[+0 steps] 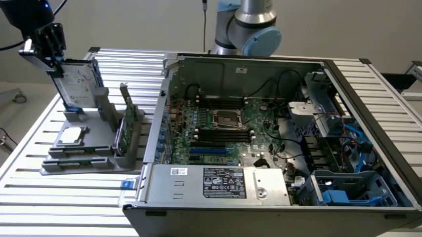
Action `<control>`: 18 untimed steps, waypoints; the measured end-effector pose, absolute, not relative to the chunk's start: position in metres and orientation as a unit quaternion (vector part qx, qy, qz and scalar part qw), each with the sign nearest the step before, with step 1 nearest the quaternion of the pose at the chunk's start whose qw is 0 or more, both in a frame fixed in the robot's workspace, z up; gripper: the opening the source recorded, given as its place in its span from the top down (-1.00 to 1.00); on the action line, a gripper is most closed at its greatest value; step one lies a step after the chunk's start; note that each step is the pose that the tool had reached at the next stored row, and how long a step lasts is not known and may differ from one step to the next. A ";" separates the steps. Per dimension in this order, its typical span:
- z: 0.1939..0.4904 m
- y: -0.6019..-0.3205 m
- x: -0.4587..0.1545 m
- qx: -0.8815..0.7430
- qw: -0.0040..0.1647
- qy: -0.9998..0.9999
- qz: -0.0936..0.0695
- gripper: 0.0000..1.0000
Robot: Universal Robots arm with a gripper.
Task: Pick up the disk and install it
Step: 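Pick up the disk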
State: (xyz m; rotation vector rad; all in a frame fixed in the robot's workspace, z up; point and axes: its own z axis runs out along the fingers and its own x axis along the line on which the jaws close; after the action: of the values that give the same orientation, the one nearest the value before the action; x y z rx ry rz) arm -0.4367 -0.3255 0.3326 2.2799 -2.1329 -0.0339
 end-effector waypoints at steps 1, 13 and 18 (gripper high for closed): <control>0.337 -0.325 -0.437 0.730 0.010 -0.683 -0.011 0.35; 0.391 -0.323 -0.437 0.730 0.011 -0.683 -0.012 0.35; 0.412 -0.315 -0.435 0.730 0.011 -0.683 -0.012 0.35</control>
State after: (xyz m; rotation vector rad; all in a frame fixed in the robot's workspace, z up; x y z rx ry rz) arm -0.4350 -0.3150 0.4117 2.2777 -2.1311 -0.0368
